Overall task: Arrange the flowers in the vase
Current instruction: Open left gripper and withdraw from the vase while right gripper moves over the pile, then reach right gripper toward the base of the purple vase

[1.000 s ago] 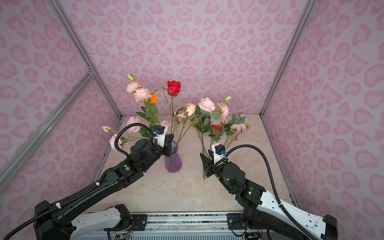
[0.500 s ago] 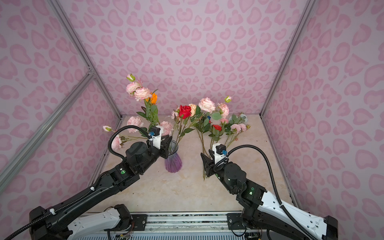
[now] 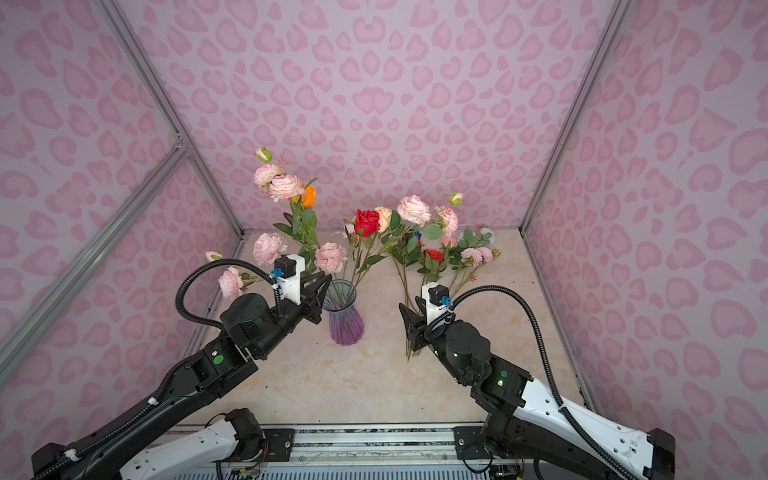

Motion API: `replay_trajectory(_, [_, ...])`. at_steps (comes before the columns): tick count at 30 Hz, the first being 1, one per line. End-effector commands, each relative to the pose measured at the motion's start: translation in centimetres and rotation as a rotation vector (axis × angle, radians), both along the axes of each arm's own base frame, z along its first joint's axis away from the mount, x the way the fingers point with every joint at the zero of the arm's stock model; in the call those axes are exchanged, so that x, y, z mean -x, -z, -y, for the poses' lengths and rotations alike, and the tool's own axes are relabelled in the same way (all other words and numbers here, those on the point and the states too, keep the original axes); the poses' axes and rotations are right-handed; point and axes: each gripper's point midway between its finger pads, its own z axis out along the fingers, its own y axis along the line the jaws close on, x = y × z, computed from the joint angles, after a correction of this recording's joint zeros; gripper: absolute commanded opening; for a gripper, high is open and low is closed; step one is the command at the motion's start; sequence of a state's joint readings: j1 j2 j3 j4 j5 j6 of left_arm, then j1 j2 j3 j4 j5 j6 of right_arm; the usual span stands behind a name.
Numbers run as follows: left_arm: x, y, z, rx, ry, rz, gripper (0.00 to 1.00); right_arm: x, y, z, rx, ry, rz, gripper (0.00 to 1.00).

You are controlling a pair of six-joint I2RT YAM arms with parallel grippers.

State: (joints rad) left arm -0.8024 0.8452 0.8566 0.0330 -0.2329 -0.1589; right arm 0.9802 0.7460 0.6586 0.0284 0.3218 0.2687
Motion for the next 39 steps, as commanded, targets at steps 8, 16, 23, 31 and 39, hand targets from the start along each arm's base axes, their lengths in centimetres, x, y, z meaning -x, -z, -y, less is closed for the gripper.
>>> replay_trajectory(8, [4.4,-2.9,-3.6,0.17,0.04,0.018,0.31,-1.7,0.2,2.3,0.016,0.099,-0.028,0.47])
replay_trajectory(16, [6.5,0.6,-4.4,0.191,0.093,-0.084,0.54,-5.3,1.8,9.2,0.003,0.343,-0.168,0.47])
replay_trajectory(23, [6.5,5.0,-5.6,0.238,0.026,-0.198,0.61,-7.4,5.6,8.7,-0.133,0.277,-0.376,0.27])
replay_trajectory(31, [5.2,8.4,-6.9,0.271,-0.128,-0.381,0.58,-7.1,6.1,1.8,-0.138,0.076,-0.455,0.36])
replay_trajectory(39, [4.0,11.3,-7.1,0.309,-0.287,-0.591,0.58,-7.5,5.9,-1.9,-0.129,-0.012,-0.46,0.43])
